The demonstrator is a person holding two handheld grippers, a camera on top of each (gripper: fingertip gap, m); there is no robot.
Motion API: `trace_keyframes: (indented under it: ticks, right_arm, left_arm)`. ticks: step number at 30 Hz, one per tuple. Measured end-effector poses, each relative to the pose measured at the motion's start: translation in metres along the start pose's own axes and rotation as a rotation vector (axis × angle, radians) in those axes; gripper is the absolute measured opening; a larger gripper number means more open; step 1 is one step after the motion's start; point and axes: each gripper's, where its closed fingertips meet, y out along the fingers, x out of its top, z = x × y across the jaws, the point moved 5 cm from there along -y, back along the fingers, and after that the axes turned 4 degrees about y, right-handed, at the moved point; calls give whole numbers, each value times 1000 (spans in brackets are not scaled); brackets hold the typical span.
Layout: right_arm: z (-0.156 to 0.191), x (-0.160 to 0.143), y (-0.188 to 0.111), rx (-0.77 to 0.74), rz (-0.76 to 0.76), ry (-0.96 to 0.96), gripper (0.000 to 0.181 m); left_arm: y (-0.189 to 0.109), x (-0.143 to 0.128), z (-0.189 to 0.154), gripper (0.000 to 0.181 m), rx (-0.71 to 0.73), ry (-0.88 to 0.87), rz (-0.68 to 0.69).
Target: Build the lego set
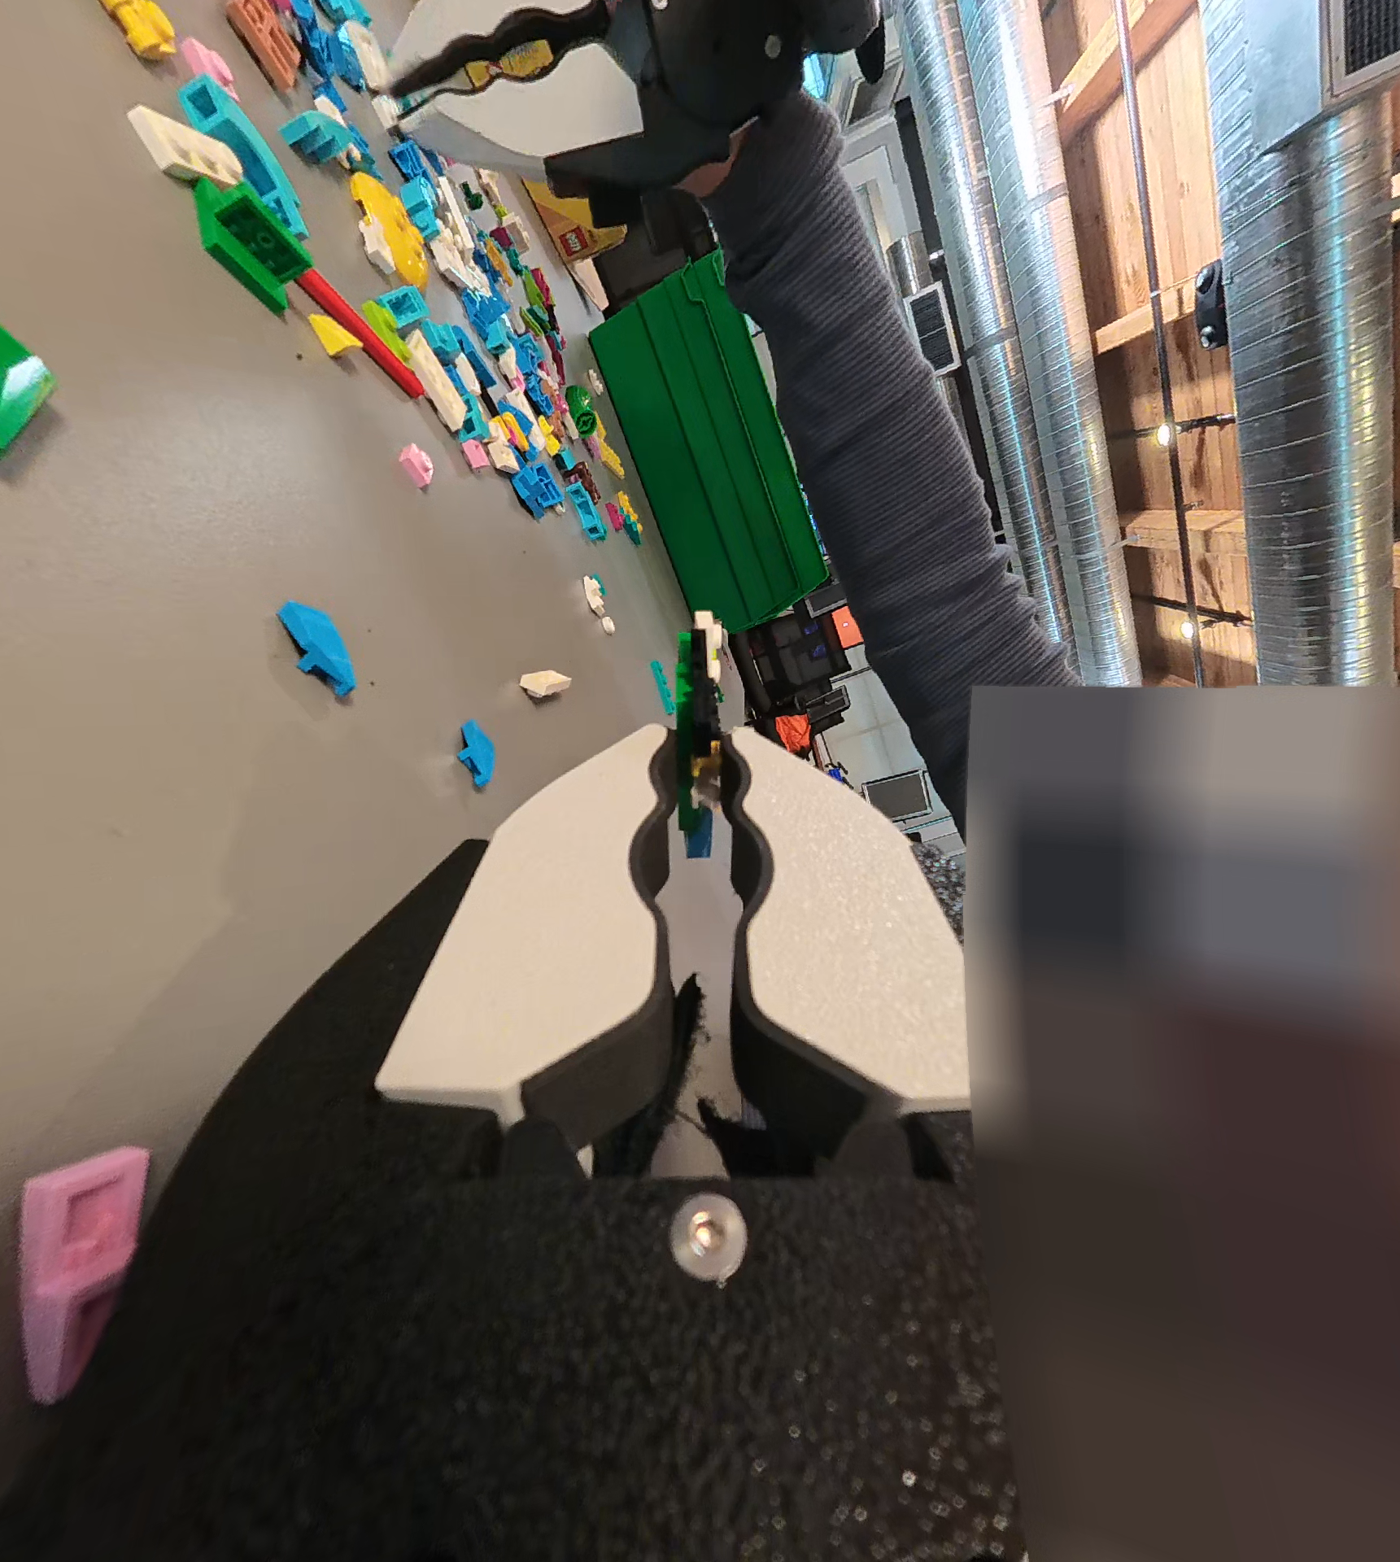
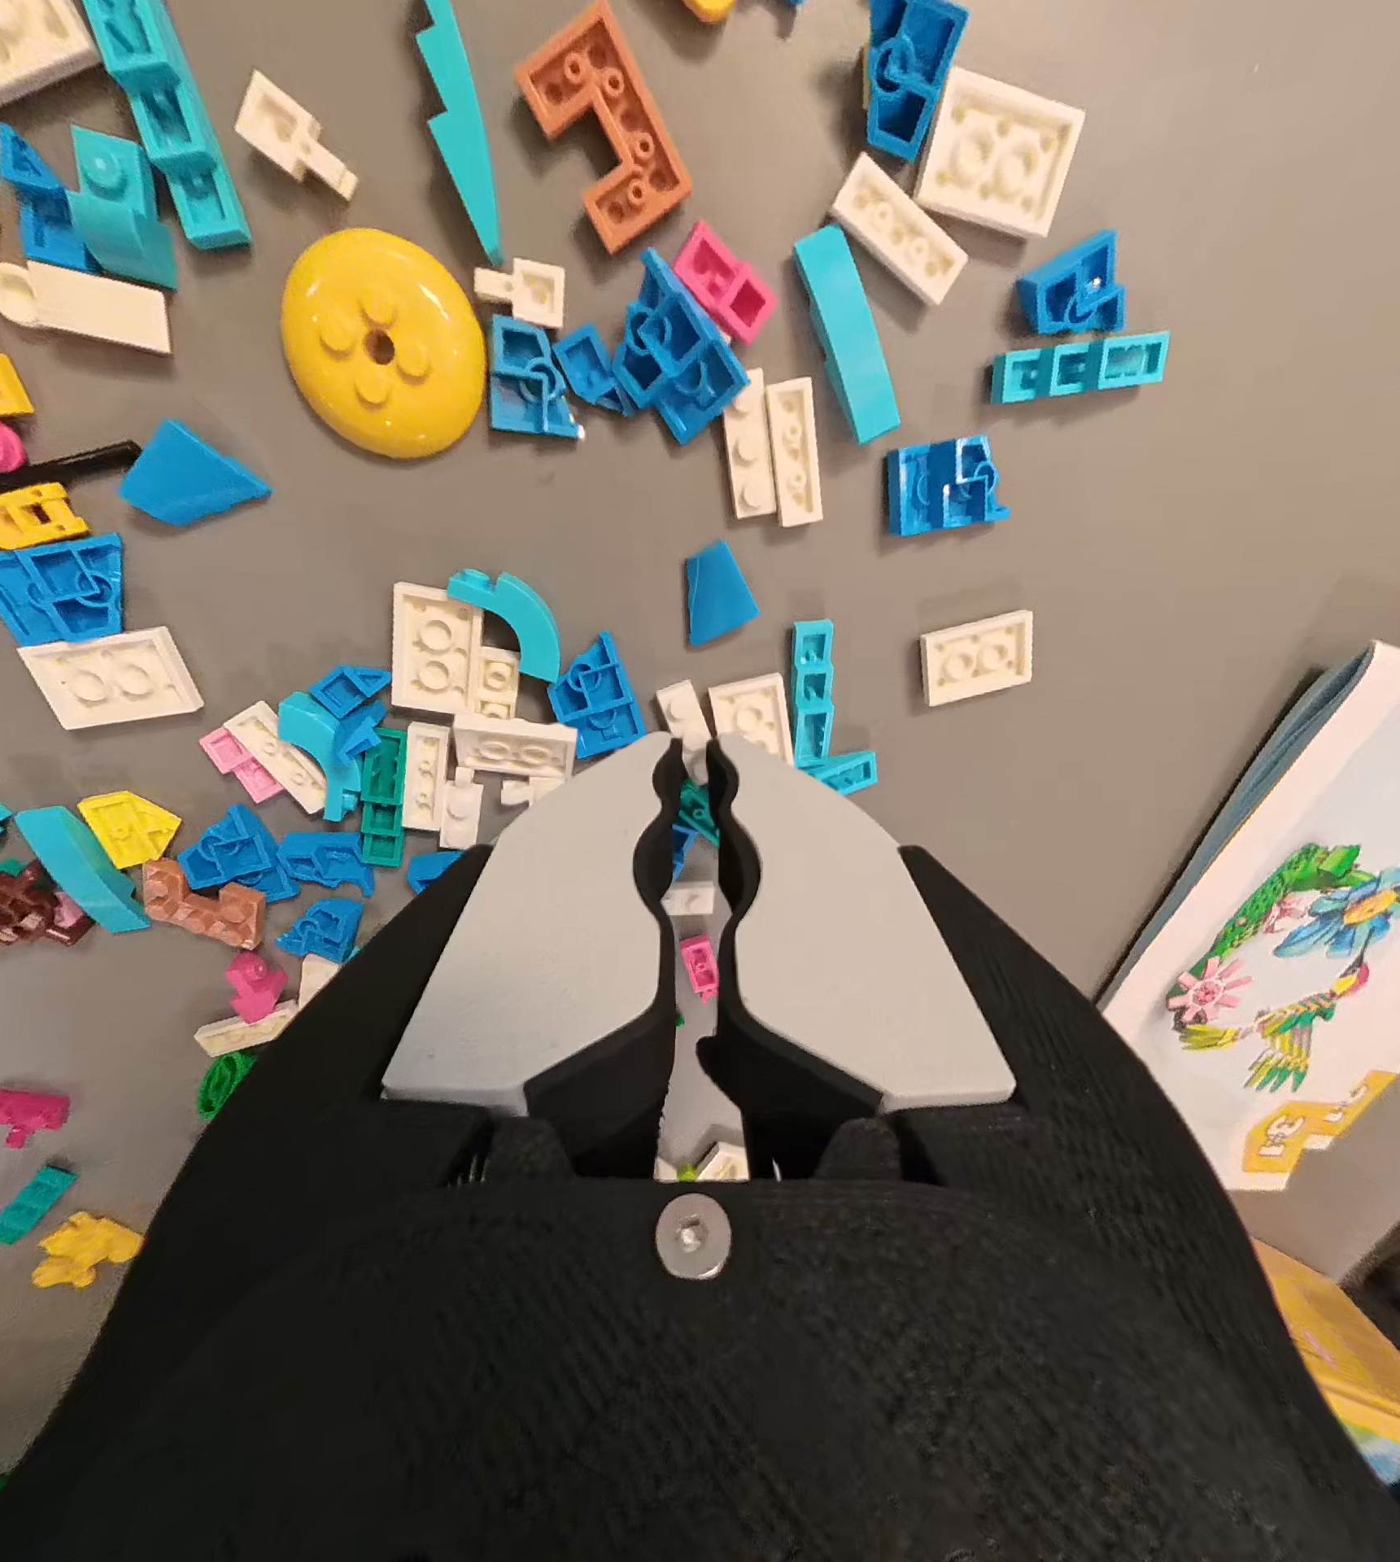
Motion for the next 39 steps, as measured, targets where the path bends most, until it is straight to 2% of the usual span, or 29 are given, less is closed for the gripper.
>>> trace_keyframes:
  ticks: [1,10,13,15,17,21,23,25,28,31,35,39]
  right_arm:
    - [0,1,0,-3,1,-7,4]
    - [0,6,2,15,13,-30,12]
    - [4,7,3,50,28,-20,3]
    - [1,8,1,22,24,6,3]
    - [0,16,-6,-7,-57,74,3]
    - [10,50,-32,18,-385,346,3]
    - [34,68,-42,112,-513,444,3]
    - [68,79,-45,212,-547,514,3]
    - [131,84,-39,414,-443,495,3]
    - [175,74,-26,474,-265,400,3]
    - [206,65,-11,546,-131,352,3]
    - [209,64,-12,532,-116,348,3]
  left_arm:
    - [0,0,0,8,0,0,0]
    - [0,0,0,8,0,-1,3]
    - [0,0,0,8,0,-2,3]
    - [0,0,0,8,0,-3,-1]
    - [0,1,0,8,3,0,-8]
    - [-2,3,0,8,4,2,-34]
    - [-2,4,0,8,13,7,-47]
    - [-3,4,0,8,19,11,-54]
    - [-2,4,1,8,30,17,-49]
    - [-1,3,1,8,39,23,-40]
    - [-1,2,1,8,43,25,-37]
    - [0,1,1,8,51,35,-31]
